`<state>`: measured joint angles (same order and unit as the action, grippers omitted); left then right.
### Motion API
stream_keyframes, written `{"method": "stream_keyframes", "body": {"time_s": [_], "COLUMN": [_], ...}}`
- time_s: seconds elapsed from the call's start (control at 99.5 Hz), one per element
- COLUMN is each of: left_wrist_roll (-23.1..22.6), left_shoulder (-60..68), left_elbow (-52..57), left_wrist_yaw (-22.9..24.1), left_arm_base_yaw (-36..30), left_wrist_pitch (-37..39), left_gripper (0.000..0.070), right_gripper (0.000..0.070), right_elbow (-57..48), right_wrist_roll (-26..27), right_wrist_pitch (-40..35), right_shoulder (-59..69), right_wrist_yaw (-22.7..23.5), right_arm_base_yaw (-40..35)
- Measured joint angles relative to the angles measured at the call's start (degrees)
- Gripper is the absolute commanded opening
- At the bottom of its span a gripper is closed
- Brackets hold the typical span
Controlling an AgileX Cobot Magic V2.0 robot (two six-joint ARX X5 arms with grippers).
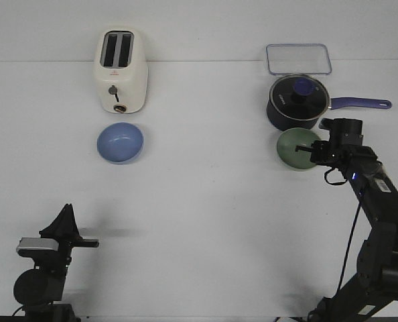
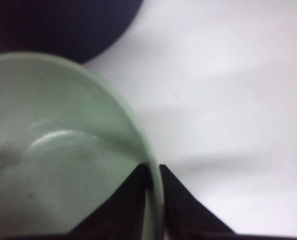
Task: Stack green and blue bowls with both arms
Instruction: 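Reach the right gripper forward to the rim of the pale green bowl, then grip the green bowl rim and drag it toward the table center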
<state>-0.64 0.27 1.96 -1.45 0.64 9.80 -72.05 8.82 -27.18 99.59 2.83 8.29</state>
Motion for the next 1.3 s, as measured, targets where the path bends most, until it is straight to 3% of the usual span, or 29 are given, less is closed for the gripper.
{"method": "stream_keyframes", "body": {"time_s": [0.101, 0.372, 0.483, 0.633, 0.774, 0.935, 1.136, 1.297], "left_wrist_roll": [0.00, 0.00, 0.00, 0.00, 0.44, 4.98, 13.62, 15.93], "left_shoulder": [0.00, 0.00, 0.00, 0.00, 0.00, 0.00, 0.00, 0.00], "left_elbow": [0.00, 0.00, 0.00, 0.00, 0.00, 0.00, 0.00, 0.00], "left_wrist_yaw": [0.00, 0.00, 0.00, 0.00, 0.00, 0.00, 0.02, 0.04], "left_arm_base_yaw": [0.00, 0.00, 0.00, 0.00, 0.00, 0.00, 0.00, 0.00], "left_wrist_pitch": [0.00, 0.00, 0.00, 0.00, 0.00, 0.00, 0.00, 0.00], "left_gripper": [0.0015, 0.0015, 0.0015, 0.0015, 0.0015, 0.0015, 0.0011, 0.0011], "right_gripper": [0.0000, 0.0000, 0.0000, 0.0000, 0.0000, 0.0000, 0.0000, 0.0000], "right_elbow": [0.04, 0.09, 0.31, 6.62, 13.73, 19.06, 23.47, 24.83], "right_wrist_roll": [-0.13, -0.44, -0.44, -0.11, 1.62, 4.07, 7.56, 8.83], "right_wrist_pitch": [-3.50, -10.03, -14.36, -14.73, -14.93, -13.42, -8.79, -6.64], "right_shoulder": [-2.64, -17.64, -22.18, -29.59, -35.80, -37.05, -35.89, -33.22], "right_wrist_yaw": [0.81, 9.46, 11.89, 13.46, 13.51, 13.09, 6.21, 3.37], "right_arm_base_yaw": [0.00, -0.61, -3.30, -9.03, -16.37, -24.63, -34.56, -39.54]}}
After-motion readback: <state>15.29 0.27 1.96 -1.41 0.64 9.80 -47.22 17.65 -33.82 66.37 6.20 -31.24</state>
